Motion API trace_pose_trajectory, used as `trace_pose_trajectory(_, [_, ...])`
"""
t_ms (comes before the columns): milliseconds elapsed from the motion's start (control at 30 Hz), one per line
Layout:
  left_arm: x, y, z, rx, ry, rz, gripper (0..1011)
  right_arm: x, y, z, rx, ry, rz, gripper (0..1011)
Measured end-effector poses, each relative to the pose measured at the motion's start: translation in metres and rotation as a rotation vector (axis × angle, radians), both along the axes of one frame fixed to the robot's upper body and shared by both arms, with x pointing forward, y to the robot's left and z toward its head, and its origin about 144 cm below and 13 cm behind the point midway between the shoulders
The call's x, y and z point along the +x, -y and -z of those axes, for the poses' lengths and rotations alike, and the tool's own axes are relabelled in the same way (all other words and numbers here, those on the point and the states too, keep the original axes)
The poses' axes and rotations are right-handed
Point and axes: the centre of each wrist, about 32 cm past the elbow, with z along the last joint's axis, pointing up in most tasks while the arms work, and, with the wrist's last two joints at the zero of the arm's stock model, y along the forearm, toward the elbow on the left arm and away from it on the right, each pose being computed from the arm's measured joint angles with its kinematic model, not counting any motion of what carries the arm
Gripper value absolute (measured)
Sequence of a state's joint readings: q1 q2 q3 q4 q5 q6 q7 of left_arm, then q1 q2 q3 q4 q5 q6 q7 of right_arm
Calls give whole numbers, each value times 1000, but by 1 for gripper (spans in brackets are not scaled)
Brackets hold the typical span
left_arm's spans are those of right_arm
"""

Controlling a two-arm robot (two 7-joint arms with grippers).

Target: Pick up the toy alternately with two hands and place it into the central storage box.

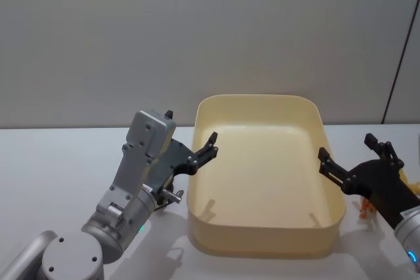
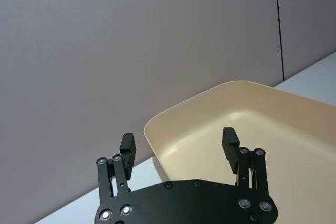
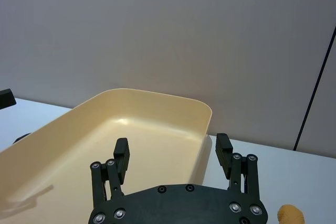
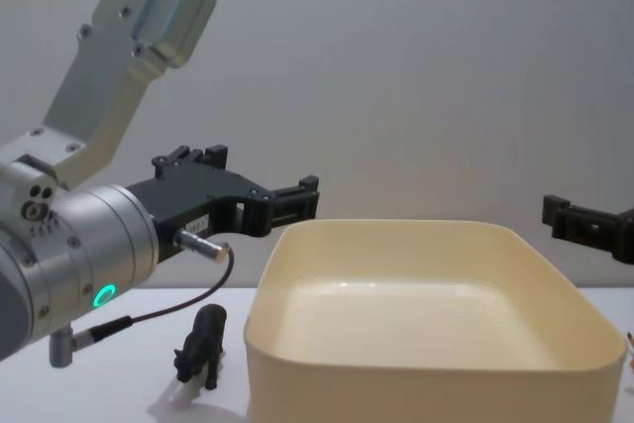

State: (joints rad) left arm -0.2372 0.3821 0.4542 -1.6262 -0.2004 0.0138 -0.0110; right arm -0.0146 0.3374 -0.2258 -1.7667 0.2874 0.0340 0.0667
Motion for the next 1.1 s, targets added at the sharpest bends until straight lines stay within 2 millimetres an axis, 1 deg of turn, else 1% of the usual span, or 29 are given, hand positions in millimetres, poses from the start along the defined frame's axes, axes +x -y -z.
trace_pose_trajectory(1100, [0, 0, 0, 0, 0, 0, 1001, 0, 0, 0, 0, 0, 0, 1001])
